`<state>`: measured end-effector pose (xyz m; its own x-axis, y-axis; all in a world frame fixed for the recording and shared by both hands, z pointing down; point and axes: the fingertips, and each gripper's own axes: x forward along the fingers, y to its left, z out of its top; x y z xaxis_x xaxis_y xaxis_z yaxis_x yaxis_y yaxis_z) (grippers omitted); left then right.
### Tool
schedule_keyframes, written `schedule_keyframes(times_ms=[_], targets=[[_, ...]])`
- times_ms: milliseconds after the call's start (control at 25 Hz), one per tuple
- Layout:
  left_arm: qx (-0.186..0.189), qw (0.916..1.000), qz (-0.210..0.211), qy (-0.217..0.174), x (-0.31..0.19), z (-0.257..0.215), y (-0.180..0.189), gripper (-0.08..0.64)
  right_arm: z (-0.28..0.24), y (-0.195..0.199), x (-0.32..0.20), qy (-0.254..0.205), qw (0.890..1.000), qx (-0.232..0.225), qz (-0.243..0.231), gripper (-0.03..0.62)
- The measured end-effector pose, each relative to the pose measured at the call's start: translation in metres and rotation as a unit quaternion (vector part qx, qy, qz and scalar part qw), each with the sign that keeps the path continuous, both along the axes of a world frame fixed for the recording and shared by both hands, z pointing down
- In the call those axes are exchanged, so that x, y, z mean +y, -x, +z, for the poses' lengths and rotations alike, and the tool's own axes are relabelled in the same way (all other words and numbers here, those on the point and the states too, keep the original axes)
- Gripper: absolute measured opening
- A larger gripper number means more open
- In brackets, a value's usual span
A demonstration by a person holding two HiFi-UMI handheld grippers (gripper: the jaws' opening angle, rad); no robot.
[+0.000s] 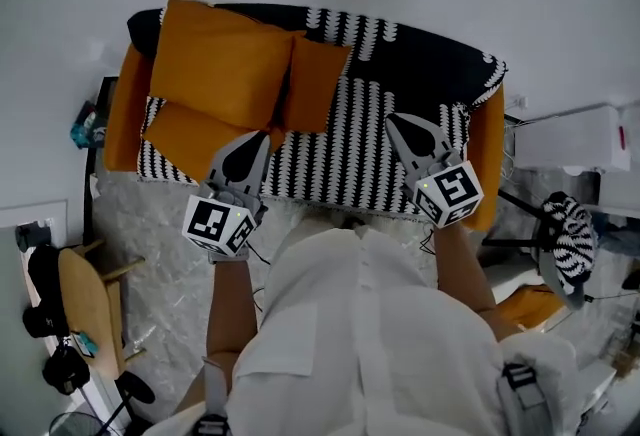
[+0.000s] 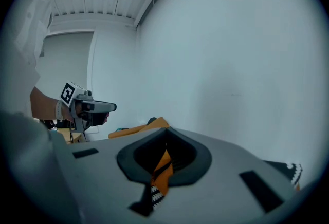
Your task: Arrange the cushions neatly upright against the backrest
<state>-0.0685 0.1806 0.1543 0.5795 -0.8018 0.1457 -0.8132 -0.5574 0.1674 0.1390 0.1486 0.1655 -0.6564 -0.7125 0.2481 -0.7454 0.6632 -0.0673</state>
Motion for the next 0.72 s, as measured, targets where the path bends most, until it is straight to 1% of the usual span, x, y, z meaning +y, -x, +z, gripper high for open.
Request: schedule_keyframes(times_ms=[80, 120, 280, 400, 480, 600, 720], targets=[[-0.001, 0.9999, 0.015, 0.004, -0.018, 0.007, 0.005, 0.023, 0.014, 0.01, -0.013, 0.01, 1.0, 0.001, 0.003, 0.012], [-0.001, 0.9997, 0.022, 0.007, -0.026, 0.011, 0.007, 0.023, 0.021, 0.015, -0.019, 0.015, 1.0, 0.002, 0.005, 0.048], [-0.003, 0.9984, 0.052, 0.023, -0.049, 0.036, 0.01, 0.023, 0.057, 0.031, -0.035, 0.035, 0.999, 0.006, 0.024, 0.062], [-0.005, 0.997, 0.069, 0.035, -0.064, 0.059, 0.006, 0.023, 0.091, 0.043, -0.048, 0.06, 0.998, 0.008, 0.029, 0.099], [-0.003, 0.9964, 0.072, 0.045, -0.071, 0.075, 0.003, 0.023, 0.117, 0.05, -0.056, 0.085, 0.996, 0.006, 0.032, 0.119], [-0.002, 0.9954, 0.072, 0.063, -0.081, 0.1, -0.001, 0.023, 0.157, 0.057, -0.068, 0.128, 0.991, -0.011, 0.04, 0.152], [-0.005, 0.9951, 0.062, 0.077, -0.092, 0.125, -0.003, 0.023, 0.197, 0.065, -0.081, 0.168, 0.985, -0.025, 0.043, 0.17]])
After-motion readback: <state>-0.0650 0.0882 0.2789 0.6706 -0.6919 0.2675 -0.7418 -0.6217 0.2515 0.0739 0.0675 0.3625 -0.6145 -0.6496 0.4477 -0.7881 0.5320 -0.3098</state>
